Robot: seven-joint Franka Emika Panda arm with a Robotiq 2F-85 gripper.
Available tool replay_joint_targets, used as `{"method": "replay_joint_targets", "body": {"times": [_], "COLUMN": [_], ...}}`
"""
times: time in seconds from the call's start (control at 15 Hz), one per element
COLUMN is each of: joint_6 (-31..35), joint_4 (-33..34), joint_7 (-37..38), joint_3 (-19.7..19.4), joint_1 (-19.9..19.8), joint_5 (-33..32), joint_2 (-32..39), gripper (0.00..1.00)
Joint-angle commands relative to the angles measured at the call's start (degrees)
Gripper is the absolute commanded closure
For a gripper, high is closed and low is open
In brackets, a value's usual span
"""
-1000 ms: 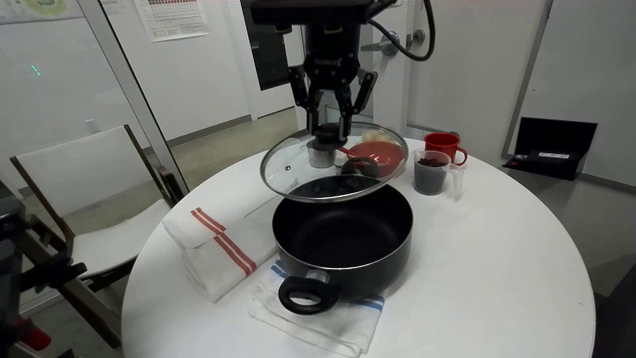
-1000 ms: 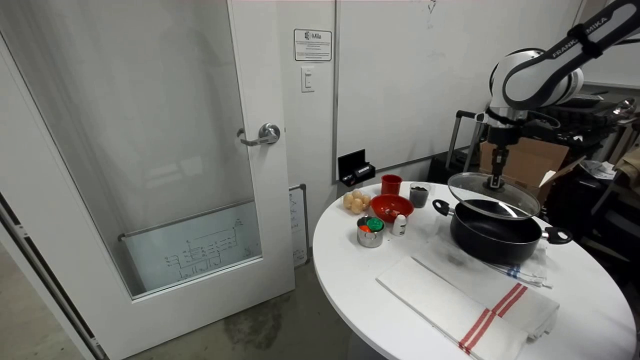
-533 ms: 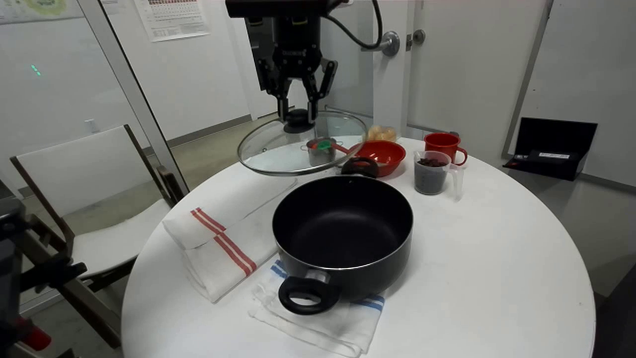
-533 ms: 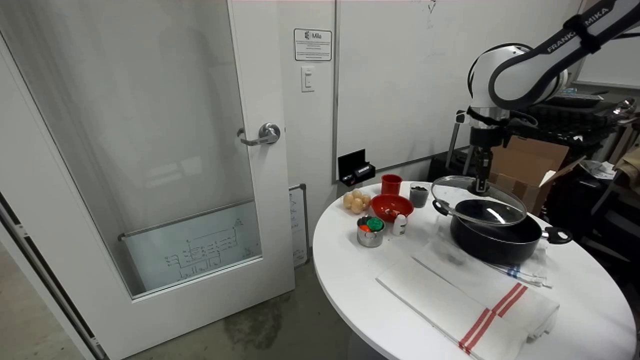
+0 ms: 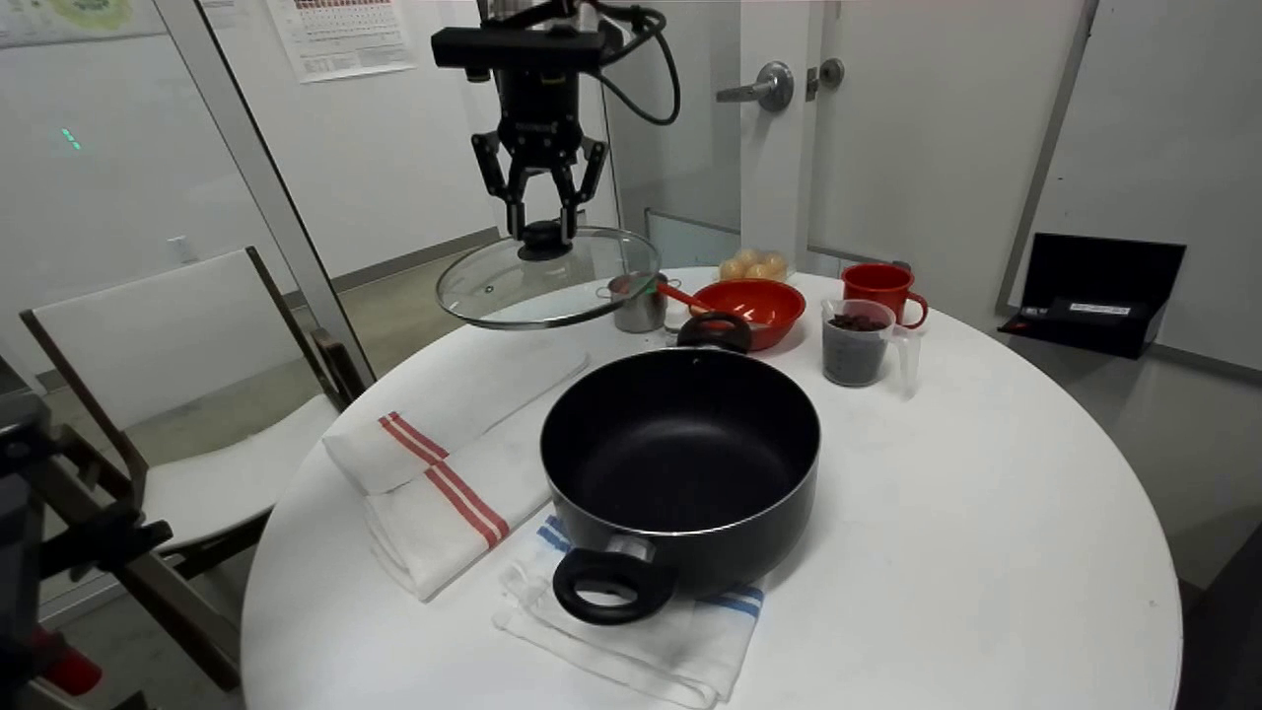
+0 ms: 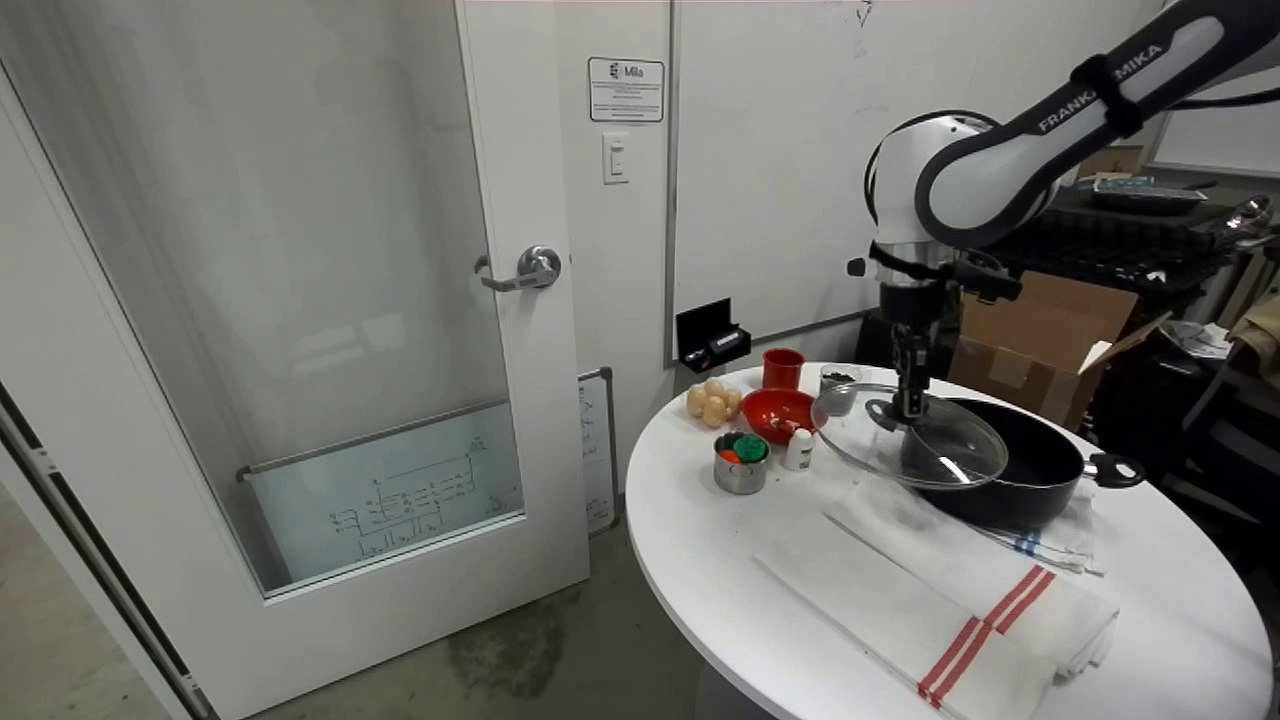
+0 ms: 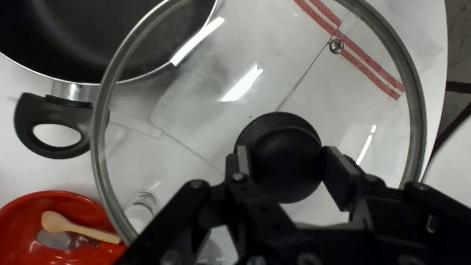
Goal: Remove the glass lid from the pot.
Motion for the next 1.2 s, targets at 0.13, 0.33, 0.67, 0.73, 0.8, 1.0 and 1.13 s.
{"method": "replay_joint_targets", "body": {"times": [0.13,0.33,0.67,0.73,0.8,1.0,1.13], "joint_6": [-3.4,-3.0,-3.2,-3.0,-2.6,-0.8,0.2], "joint_4": [11.9,15.6,20.3,20.8,21.2,20.9,19.8], "joint_7": [-0.8,-0.6,-0.3,-0.2,0.0,0.9,1.2], "joint_3": [0.8,0.9,1.0,0.9,0.8,0.5,0.8], "joint_1": [1.4,2.0,2.6,2.6,2.6,2.8,2.7], "joint_5": [-1.3,-1.4,-1.3,-1.3,-1.3,-1.4,-1.1], "joint_2": [10.8,15.2,20.5,21.3,22.0,23.3,23.3], "gripper": [0.75,0.75,0.75,0.75,0.75,0.75,0.75]}}
